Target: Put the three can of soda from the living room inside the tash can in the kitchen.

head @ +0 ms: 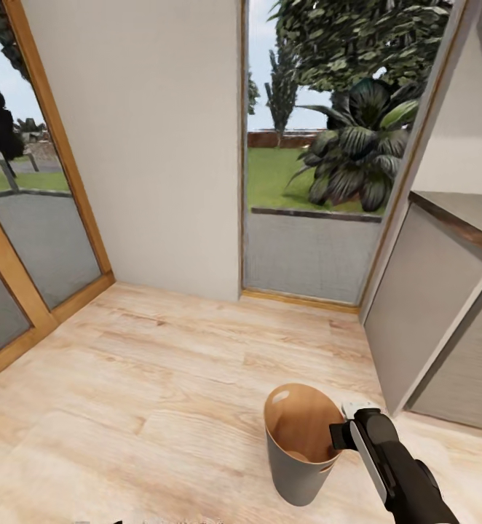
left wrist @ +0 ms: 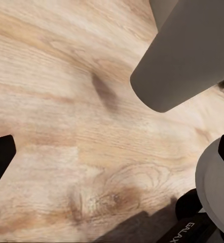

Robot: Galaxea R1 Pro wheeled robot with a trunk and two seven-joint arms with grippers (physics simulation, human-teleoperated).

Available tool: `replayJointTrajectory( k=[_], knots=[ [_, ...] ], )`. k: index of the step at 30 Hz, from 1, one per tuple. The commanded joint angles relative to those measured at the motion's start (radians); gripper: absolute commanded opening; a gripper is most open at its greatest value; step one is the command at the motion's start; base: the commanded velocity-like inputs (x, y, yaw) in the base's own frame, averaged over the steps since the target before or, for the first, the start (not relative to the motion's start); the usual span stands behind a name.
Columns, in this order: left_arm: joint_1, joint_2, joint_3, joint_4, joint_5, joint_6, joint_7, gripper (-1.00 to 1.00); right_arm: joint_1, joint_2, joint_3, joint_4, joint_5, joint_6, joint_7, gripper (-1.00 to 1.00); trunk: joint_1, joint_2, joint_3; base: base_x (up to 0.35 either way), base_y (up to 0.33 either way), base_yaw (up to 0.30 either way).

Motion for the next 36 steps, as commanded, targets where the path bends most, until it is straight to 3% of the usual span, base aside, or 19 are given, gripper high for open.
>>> replayJointTrajectory(
  k=[1, 36],
  knots=[
    [0.0, 0.0, 0.0, 0.0, 0.0, 0.0, 0.0, 1.0, 0.0, 0.0, 0.0, 0.0, -0.013, -0.001, 0.002, -1.0, 0.0, 0.0, 0.0, 0.0, 0.0, 0.281],
    [0.0, 0.0, -0.001, 0.0, 0.0, 0.0, 0.0, 1.0, 0.0, 0.0, 0.0, 0.013, -0.013, -0.001, 0.002, -1.0, 0.0, 0.0, -0.014, 0.0, 0.0, 0.281]
  ],
)
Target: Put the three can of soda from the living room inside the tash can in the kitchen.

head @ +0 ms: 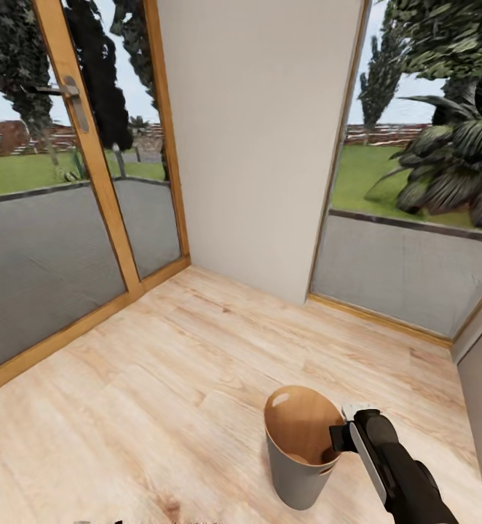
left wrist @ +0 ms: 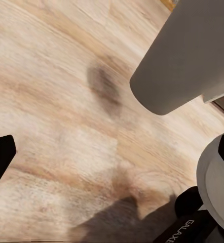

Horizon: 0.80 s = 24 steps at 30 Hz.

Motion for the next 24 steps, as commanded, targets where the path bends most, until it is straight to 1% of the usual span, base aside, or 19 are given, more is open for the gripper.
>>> replayJointTrajectory(
  k=[1, 24],
  knots=[
    [0.0, 0.0, 0.0, 0.0, 0.0, 0.0, 0.0, 1.0, 0.0, 0.0, 0.0, 0.0, -0.013, -0.001, 0.002, -1.0, 0.0, 0.0, 0.0, 0.0, 0.0, 0.281],
    [0.001, 0.0, 0.0, 0.0, 0.0, 0.0, 0.0, 1.0, 0.0, 0.0, 0.0, 0.0, -0.013, -0.001, 0.002, -1.0, 0.0, 0.0, -0.009, 0.0, 0.0, 0.281]
  ],
)
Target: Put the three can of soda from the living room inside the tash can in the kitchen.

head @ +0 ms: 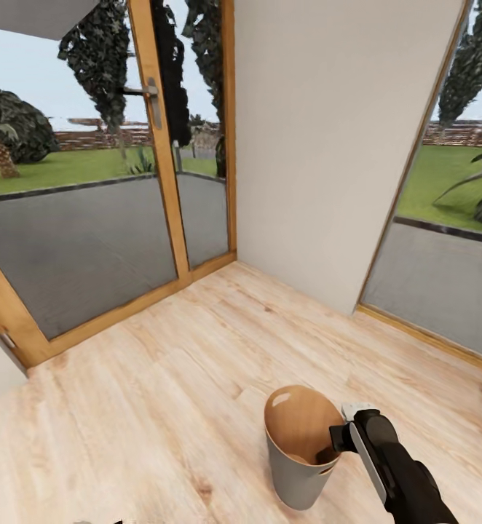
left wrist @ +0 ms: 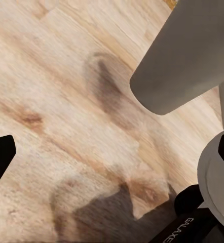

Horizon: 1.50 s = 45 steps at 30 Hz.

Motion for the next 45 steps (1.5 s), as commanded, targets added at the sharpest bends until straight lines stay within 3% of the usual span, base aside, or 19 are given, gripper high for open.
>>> replayJointTrajectory(
  k=[1, 45],
  knots=[
    [0.0, 0.0, 0.0, 0.0, 0.0, 0.0, 0.0, 1.0, 0.0, 0.0, 0.0, 0.0, -0.013, -0.001, 0.002, -1.0, 0.0, 0.0, 0.0, 0.0, 0.0, 0.281],
    [-0.001, 0.0, 0.0, 0.0, 0.0, 0.0, 0.0, 1.0, 0.0, 0.001, 0.0, 0.002, -0.013, -0.001, 0.002, -1.0, 0.0, 0.0, -0.017, 0.0, 0.0, 0.281]
  ],
)
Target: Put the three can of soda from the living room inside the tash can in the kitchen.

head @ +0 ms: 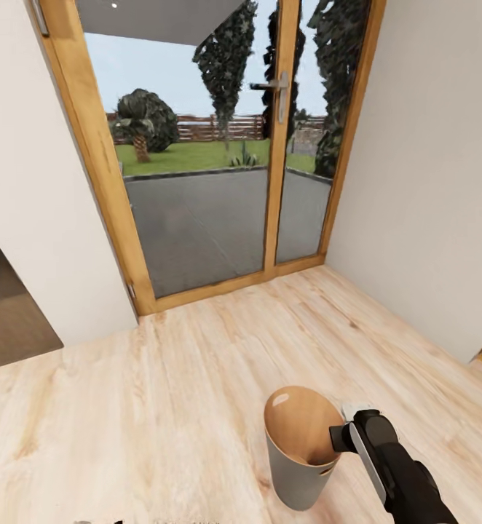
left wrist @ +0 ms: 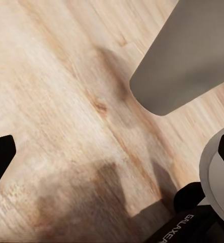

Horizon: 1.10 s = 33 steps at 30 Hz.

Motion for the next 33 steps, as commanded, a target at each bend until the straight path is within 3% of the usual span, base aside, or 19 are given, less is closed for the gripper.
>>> replayJointTrajectory(
  k=[1, 33],
  knots=[
    [0.0, 0.0, 0.0, 0.0, 0.0, 0.0, 0.0, 1.0, 0.0, 0.0, 0.001, 0.0, -0.014, -0.001, 0.002, -1.0, 0.0, 0.0, 0.0, 0.0, 0.0, 0.281],
    [0.0, 0.0, 0.0, 0.0, 0.0, 0.0, 0.0, 1.0, 0.0, 0.012, 0.0, 0.0, -0.014, -0.002, 0.002, -1.0, 0.0, 0.0, -0.012, 0.004, 0.021, 0.277]
  ],
)
